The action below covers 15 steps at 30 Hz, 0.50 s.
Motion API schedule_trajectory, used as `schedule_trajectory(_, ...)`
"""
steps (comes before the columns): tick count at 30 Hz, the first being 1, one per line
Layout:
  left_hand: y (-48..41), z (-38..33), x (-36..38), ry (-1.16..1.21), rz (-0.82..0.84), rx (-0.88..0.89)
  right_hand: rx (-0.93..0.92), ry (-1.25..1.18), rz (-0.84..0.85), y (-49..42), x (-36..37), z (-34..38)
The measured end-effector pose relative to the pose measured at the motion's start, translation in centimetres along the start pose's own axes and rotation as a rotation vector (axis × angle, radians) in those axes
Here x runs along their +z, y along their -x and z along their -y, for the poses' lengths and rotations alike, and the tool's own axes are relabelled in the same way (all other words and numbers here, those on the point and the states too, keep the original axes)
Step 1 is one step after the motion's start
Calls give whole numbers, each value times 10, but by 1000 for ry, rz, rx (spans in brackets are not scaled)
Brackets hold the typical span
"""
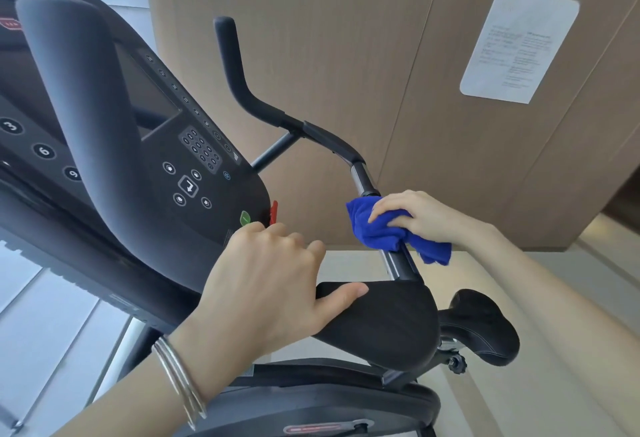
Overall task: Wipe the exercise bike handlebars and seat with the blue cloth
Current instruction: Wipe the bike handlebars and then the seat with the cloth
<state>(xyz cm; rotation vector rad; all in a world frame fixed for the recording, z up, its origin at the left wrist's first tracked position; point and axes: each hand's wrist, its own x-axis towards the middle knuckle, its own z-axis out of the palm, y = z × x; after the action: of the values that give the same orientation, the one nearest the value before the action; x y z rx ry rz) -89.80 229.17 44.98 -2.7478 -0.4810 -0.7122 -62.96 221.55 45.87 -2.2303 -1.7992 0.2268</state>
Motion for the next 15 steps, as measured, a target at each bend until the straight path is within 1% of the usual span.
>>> schedule_trajectory(2,-1,0,0,1,2,-1,-9,-24,-17,12,3,3)
schedule_trajectory(5,-1,-1,0,-7,1,3,-70,-26,13,45,7,8)
schedule_trajectory(8,0,0,0,-18,-11,4,-86,-54,-22,63,14,5)
schedule_trajectory(11,2,-1,0,-20,-12,5,-56,-121,-102,44,16,0)
schedule_trajectory(13,1,-1,-1,-18,-2,1,8,-182,-175,24,17,-4)
schedule_trajectory(15,2,-1,-2,-20,1,-21,38,-235,-197,13,21,-9)
